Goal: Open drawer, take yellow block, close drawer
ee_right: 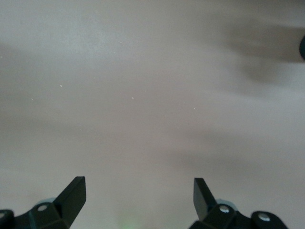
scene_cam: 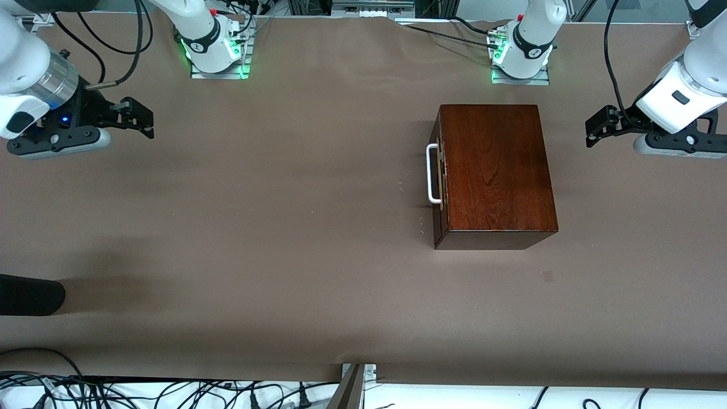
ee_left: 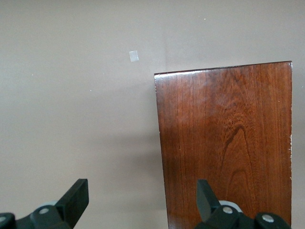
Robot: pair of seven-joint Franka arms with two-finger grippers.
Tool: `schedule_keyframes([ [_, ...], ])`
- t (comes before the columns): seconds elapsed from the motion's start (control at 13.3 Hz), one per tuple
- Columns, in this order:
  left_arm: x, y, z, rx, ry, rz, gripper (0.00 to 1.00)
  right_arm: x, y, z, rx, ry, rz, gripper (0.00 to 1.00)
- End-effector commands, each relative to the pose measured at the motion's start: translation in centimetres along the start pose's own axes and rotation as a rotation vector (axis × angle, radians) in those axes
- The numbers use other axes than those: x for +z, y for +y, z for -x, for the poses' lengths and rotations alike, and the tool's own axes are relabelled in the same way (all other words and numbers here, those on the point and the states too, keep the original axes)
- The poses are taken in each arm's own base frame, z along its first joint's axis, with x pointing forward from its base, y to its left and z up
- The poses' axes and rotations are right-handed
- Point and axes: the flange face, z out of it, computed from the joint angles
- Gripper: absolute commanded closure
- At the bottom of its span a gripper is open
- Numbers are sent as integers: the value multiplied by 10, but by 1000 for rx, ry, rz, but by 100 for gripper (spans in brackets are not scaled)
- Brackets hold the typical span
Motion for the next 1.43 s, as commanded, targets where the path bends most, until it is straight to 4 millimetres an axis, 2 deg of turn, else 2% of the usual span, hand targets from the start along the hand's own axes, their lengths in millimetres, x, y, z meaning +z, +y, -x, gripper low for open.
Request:
schedule_keyframes([
  [0.0, -6, 0, -2, 22, -11, 4, 0, -8, -6, 9, 30, -2, 11, 0],
  [0.3, -3, 0, -1, 16, -31, 4, 0, -8, -6, 9, -47, -4, 9, 0],
  [0.45, 8, 3, 0, 22, -89, 3, 0, -8, -5, 9, -46, -1, 3, 0],
  [0.68, 36, 34, 1, 84, -211, -21, 0, -7, -2, 7, -41, -4, 6, 0],
  [0.83, 64, 76, -3, 162, -279, -43, 0, -7, -2, 7, -43, -4, 9, 0],
  [0.98, 98, 147, -6, 286, -316, -41, 0, -6, -2, 7, -43, -4, 3, 0],
  [1.05, 103, 187, -12, 329, -295, -47, 0, -6, -1, 7, -41, -4, 3, 0],
  [1.2, 125, 262, -14, 305, -295, -76, 0, -7, -2, 6, -43, 2, 3, 0],
  [1.28, 138, 291, -14, 251, -301, -86, 0, -7, -1, 6, -41, 3, 3, 0],
  [1.35, 150, 310, -18, 189, -302, -88, 0, -6, -1, 5, -41, 2, 3, 0],
])
